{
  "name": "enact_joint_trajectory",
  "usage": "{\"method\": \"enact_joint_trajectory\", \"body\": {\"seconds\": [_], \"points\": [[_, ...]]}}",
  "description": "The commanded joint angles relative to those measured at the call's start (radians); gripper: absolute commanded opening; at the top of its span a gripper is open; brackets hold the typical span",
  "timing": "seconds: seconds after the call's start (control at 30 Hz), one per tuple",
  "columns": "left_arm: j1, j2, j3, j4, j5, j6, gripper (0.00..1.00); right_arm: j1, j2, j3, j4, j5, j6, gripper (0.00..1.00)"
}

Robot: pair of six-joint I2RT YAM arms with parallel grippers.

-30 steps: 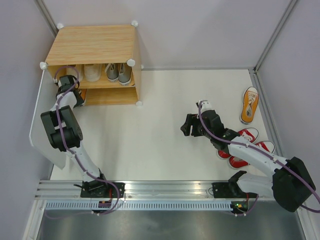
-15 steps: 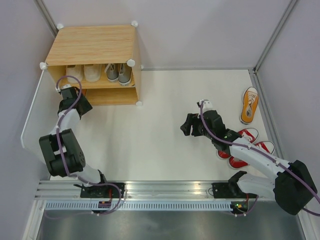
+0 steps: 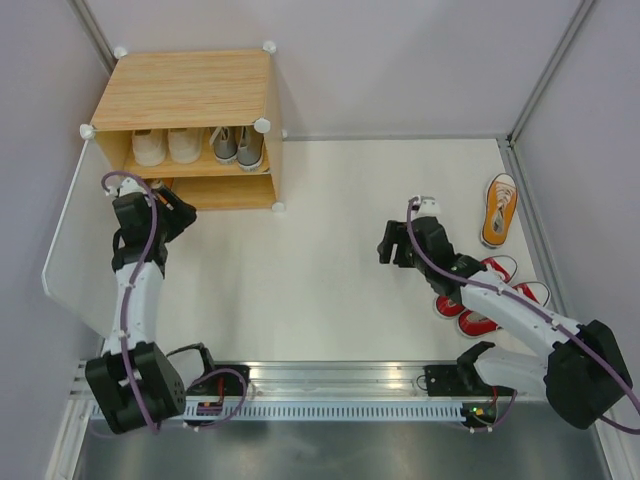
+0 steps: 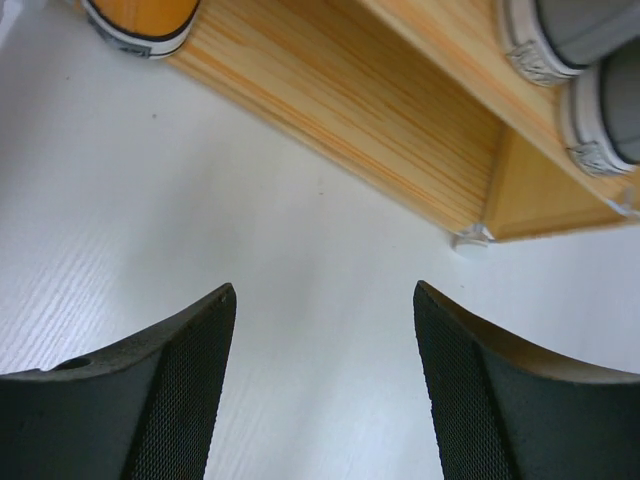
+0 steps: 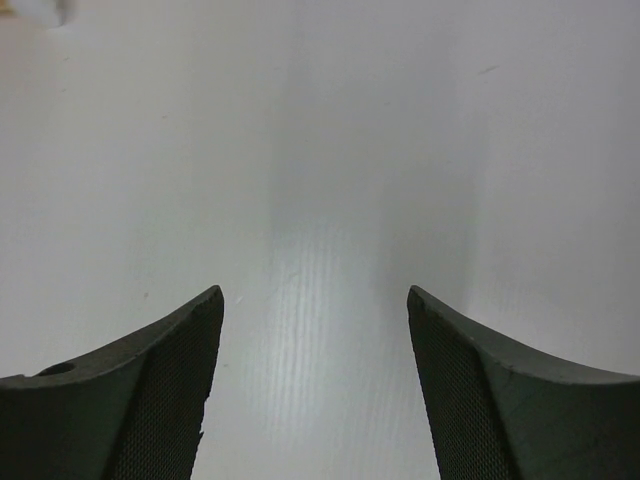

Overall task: Place and organize the shoes in the shoe cabinet
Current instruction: Place the shoe in the shoe cabinet, then pick up the shoe from the center of the board.

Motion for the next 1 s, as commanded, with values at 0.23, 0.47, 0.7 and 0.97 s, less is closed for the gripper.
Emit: {"method": "enact_joint_trajectory", "body": {"seconds": [0.23,0.47,0.7,0.97], "points": [[-0.3,-0.339,-0.028,-0.048,0.003,0.105,0.76,-0.263,0.022,0.147,-0.305,0.384,0.186,0.86],[-0.498,-0.373,0.011,-0.145,0.014,0.276,1.0,-0.469,0.104,0.204,-0.218,0.353,0.134,0.87],[-0.552,-0.486,-0.042,-0.096,0.004,0.28,1.0,-0.702,0.265,0.354,-0.15,0.31,0.027,0.87],[-0.578,-0.532,-0.043,-0.107,-0.017,0.285,1.0,-0.792,0.607,0.51,-0.139,0.225,-0.082,0.89]]}}
